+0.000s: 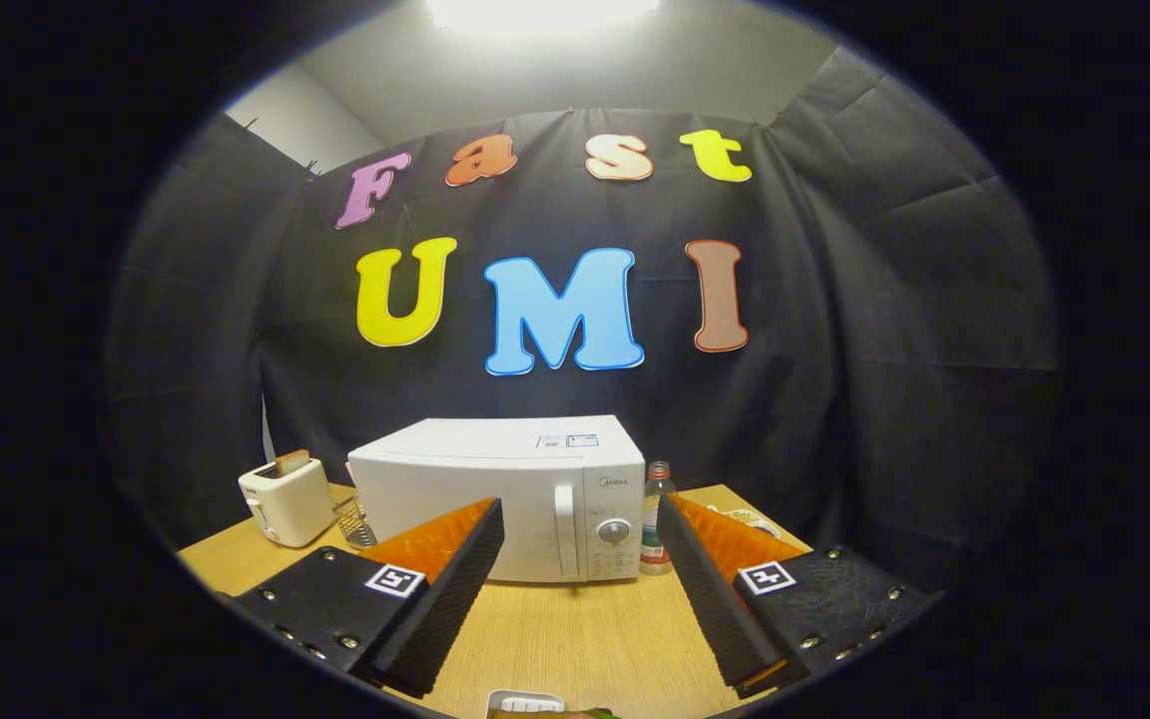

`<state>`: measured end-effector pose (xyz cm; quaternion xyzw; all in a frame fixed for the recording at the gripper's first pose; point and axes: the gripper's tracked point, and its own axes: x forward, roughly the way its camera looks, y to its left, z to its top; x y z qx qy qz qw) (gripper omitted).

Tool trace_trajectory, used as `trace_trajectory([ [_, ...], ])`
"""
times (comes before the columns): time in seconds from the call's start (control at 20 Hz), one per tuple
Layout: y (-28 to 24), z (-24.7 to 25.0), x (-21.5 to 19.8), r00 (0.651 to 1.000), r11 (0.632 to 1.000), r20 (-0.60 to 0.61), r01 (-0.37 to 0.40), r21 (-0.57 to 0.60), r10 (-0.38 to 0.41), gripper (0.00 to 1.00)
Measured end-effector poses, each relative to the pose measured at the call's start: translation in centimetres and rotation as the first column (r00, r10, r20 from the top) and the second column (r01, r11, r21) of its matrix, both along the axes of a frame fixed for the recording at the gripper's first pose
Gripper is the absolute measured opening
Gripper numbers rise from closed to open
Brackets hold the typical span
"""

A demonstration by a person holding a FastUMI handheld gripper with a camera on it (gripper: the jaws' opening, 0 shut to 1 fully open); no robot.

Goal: Open the microwave, put the food inside, and close the microwave door.

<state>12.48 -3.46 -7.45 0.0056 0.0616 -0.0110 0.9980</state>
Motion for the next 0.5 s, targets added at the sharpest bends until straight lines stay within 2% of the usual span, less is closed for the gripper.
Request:
trace_trajectory([
  [0.5,0.0,-6.5,9.6,0.988,0.998,-0.140,-0.063,0.020,0.066,0.99],
])
